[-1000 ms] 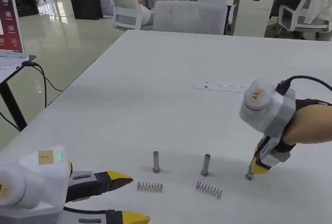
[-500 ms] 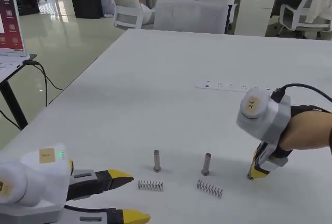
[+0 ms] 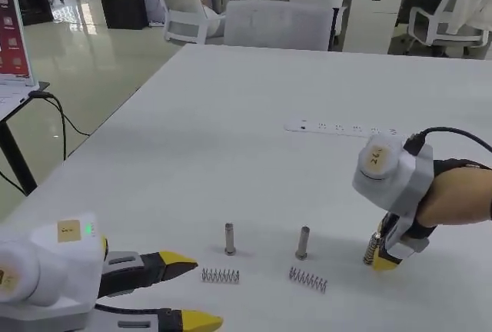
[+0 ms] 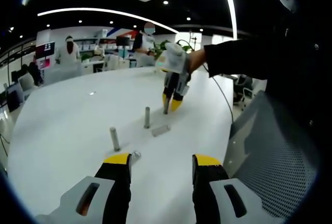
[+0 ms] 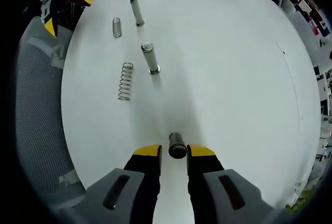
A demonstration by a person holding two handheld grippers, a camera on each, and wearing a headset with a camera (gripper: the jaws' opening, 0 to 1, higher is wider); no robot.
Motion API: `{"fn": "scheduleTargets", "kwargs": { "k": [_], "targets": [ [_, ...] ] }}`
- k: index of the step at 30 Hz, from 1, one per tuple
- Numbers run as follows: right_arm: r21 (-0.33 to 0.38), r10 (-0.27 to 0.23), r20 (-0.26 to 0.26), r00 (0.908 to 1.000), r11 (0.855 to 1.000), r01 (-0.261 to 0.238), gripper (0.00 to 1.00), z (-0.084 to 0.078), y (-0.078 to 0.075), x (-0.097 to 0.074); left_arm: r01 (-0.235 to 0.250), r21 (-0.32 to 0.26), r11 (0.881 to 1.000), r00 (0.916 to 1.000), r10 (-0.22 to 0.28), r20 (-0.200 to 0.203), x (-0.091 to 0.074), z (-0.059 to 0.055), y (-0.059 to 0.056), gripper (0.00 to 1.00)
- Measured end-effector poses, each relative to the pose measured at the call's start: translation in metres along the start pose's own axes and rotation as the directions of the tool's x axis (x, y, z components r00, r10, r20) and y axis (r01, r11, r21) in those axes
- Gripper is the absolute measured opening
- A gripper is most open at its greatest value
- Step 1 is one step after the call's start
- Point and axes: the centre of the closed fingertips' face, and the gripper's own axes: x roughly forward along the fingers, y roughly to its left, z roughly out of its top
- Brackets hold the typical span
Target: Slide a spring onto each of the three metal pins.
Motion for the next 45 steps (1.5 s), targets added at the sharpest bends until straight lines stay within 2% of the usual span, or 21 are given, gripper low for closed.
{"fn": "scheduleTargets", "kwargs": {
  "k": [13,17,24,31,38,45],
  "targets": [
    [0.024,-0.015,0.006,0.9999,1.000,0.015,0.19,-0.009,0.003,-0.011,0.004,0.010,1.000,1.0000,-0.004,0.003,-0.001,0.003,-0.002,0.40],
    [0.028,-0.005,-0.001,1.0000,1.000,0.005,0.19,-0.015,0.012,-0.011,0.005,0.013,1.000,1.0000,-0.005,0.005,0.000,0.004,-0.002,0.40],
    [0.040,0.031,0.029,0.9991,0.999,-0.032,0.19,-0.010,0.032,-0.011,0.011,0.016,1.000,0.9999,-0.011,0.005,0.001,0.004,-0.004,0.40],
    [0.039,0.059,0.058,0.9966,0.997,-0.061,0.19,-0.001,0.049,-0.011,0.009,0.018,1.000,0.9999,-0.009,0.006,-0.001,0.004,-0.003,0.40],
    [0.008,0.082,0.095,0.9921,0.997,-0.083,0.19,0.019,0.065,-0.014,0.014,0.022,1.000,0.9999,-0.014,0.004,-0.001,0.005,-0.006,0.40],
    [-0.025,0.076,0.118,0.9901,0.997,-0.074,0.18,0.038,0.068,-0.012,0.013,0.024,1.000,0.9999,-0.013,0.006,-0.002,0.006,-0.006,0.40]
  ]
}}
